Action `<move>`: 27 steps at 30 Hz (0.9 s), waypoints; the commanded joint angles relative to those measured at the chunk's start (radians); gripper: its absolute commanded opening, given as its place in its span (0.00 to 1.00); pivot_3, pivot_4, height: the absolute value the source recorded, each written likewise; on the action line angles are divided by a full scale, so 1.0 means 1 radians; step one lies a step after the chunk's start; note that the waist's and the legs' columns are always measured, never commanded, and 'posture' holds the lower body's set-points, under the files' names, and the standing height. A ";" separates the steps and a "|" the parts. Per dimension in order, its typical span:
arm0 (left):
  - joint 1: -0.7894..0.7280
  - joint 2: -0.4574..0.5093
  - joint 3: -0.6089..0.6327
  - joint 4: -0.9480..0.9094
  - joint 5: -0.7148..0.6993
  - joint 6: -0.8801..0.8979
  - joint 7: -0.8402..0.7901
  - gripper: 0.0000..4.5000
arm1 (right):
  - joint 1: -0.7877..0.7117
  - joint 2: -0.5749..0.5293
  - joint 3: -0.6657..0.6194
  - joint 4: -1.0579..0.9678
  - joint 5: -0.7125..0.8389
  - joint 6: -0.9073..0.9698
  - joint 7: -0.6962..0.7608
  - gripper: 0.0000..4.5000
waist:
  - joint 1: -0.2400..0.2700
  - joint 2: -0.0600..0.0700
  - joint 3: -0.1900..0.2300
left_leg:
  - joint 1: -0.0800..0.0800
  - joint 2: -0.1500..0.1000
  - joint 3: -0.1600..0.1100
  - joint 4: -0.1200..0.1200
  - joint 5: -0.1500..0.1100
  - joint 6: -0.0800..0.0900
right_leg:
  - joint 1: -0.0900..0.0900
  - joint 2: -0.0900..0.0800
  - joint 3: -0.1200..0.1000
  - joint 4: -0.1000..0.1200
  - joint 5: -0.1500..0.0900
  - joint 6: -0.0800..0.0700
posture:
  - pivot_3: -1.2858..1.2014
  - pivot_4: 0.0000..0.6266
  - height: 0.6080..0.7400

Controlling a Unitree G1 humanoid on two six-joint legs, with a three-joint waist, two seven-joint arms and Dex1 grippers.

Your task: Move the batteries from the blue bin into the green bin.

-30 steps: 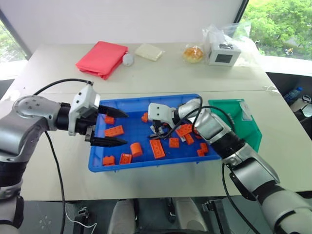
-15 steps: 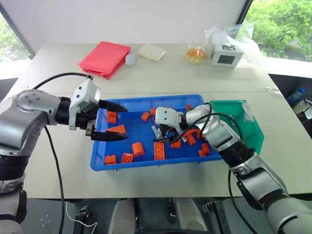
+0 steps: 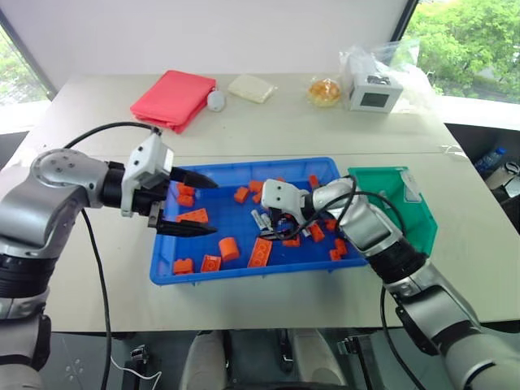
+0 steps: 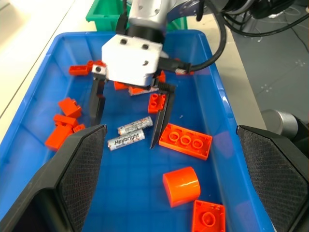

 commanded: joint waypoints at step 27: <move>-0.050 -0.028 -0.016 0.057 0.045 -0.054 -0.024 1.00 | -0.073 -0.194 -0.023 -0.156 0.027 0.041 0.166 0.45 | 0.005 0.000 0.000 | -0.002 0.000 0.000 0.000 0.000 0.000 | -0.001 -0.001 0.000 -0.001 -0.001 -0.002 | 0.52 0.24 0.97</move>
